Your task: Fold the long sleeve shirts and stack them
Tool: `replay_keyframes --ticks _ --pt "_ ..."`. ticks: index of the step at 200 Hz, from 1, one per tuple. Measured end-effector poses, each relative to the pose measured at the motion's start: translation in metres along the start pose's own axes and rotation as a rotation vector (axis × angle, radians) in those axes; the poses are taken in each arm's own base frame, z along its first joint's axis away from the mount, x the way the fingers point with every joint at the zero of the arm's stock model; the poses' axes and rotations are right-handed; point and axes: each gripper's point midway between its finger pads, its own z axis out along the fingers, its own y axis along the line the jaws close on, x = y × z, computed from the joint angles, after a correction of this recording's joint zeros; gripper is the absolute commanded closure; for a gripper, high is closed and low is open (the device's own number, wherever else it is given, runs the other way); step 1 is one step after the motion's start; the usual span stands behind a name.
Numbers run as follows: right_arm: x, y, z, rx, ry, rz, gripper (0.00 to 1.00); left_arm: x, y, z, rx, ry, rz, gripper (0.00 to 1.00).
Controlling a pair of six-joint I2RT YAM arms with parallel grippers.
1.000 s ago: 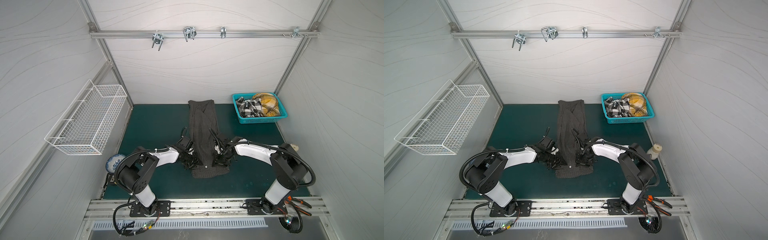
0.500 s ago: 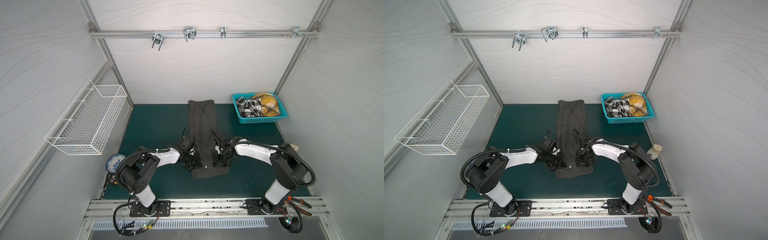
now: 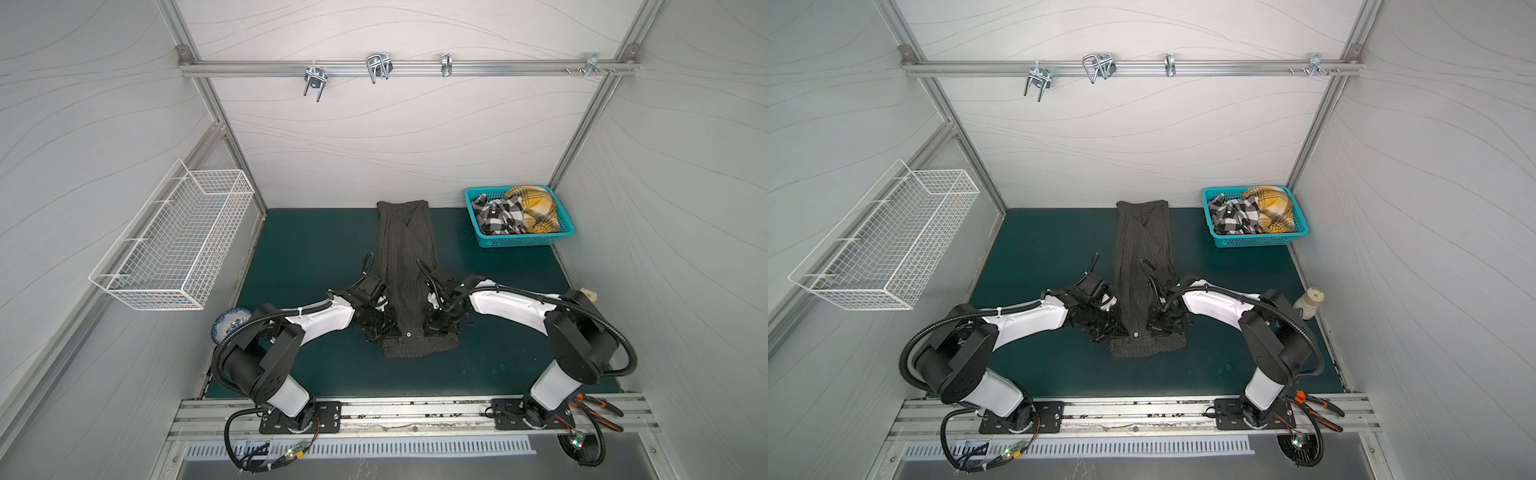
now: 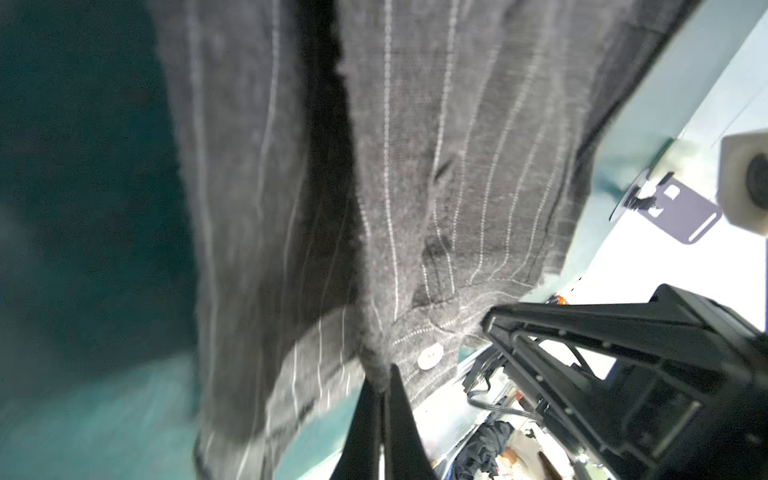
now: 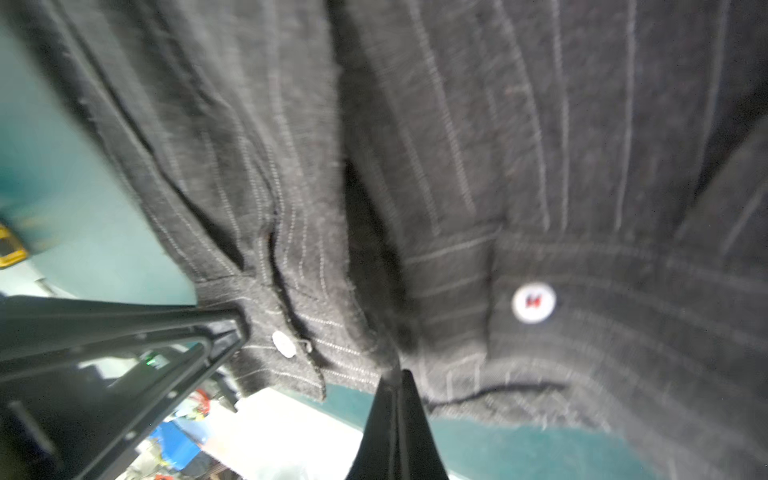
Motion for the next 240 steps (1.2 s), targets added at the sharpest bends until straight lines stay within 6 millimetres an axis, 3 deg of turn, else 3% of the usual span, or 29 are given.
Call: replay_keyframes --ticks 24,99,166,224,230,240 --pt "0.002 0.004 -0.003 -0.019 0.001 0.013 1.0 0.003 0.001 -0.004 -0.007 0.0 0.019 1.0" --pt "0.02 0.002 0.017 0.004 0.04 0.047 1.0 0.006 0.022 0.003 -0.062 -0.004 0.018 1.0" --pt "0.019 0.003 0.0 0.059 -0.072 0.022 1.0 0.003 0.024 0.014 -0.054 0.021 0.017 1.0" --pt "0.025 -0.007 0.024 0.074 -0.025 0.045 1.0 0.004 0.029 0.011 -0.076 0.013 0.009 1.0" --pt "0.025 -0.005 0.024 0.07 -0.023 0.042 1.0 0.004 0.029 0.008 -0.081 0.008 0.011 0.91" --pt "0.026 -0.003 0.024 0.062 -0.021 0.039 0.8 0.005 0.029 0.005 -0.085 0.002 0.021 0.82"
